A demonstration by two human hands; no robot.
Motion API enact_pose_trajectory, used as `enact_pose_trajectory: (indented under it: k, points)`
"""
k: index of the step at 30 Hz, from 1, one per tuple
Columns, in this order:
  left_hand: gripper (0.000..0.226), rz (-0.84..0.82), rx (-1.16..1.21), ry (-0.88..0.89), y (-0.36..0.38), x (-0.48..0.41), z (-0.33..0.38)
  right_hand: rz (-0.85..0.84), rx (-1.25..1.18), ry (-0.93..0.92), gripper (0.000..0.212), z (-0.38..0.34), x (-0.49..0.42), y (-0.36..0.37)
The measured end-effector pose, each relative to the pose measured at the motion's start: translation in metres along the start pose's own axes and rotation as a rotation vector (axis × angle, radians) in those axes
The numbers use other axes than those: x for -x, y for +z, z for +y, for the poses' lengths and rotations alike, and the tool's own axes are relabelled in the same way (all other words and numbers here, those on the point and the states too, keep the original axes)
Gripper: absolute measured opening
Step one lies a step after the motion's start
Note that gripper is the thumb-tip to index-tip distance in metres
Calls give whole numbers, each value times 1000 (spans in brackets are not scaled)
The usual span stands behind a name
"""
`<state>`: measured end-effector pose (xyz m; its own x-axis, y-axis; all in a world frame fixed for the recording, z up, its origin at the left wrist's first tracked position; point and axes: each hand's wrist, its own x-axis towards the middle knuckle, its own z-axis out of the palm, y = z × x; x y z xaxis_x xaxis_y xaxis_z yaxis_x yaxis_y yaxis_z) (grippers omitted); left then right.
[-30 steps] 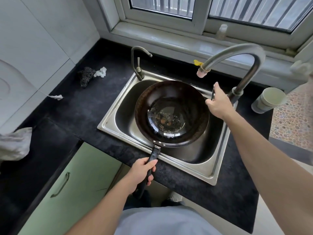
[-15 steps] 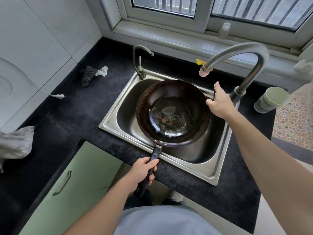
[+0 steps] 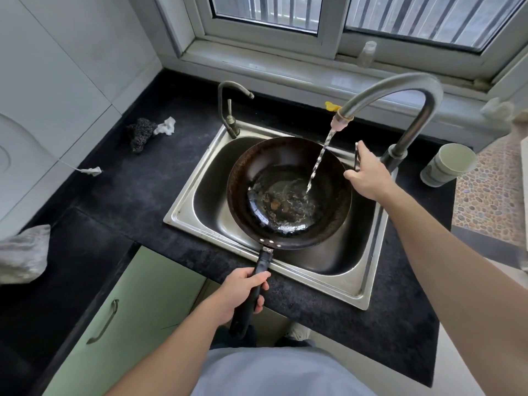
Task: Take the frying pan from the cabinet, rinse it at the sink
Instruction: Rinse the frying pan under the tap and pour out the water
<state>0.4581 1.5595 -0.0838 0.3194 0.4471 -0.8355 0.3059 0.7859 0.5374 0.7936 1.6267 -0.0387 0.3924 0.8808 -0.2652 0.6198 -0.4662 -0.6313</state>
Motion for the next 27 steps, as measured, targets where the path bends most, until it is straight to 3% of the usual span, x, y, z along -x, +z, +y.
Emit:
enact_pose_trajectory:
  k: [7, 13, 18, 23, 25, 27]
  points:
    - [21, -115, -31, -60, -13, -9, 10, 91, -147, 80, 70, -1, 48, 17]
    - [20, -209, -129, -92, -23, -16, 24, 219, -252, 157, 42, -24, 138, 82]
    - [25, -302, -165, -119, -31, -30, 28, 129, -328, 326, 18, -58, 212, 156]
    - [26, -377, -183, -122, -39, -39, 29, -81, -355, 522, 30, -73, 242, 210]
    - [25, -398, -175, -121, -40, -38, 30, -123, -512, 583, 24, -80, 240, 221]
    - [25, -404, -181, -119, -41, -38, 30, -100, -845, 709, 19, -89, 233, 228]
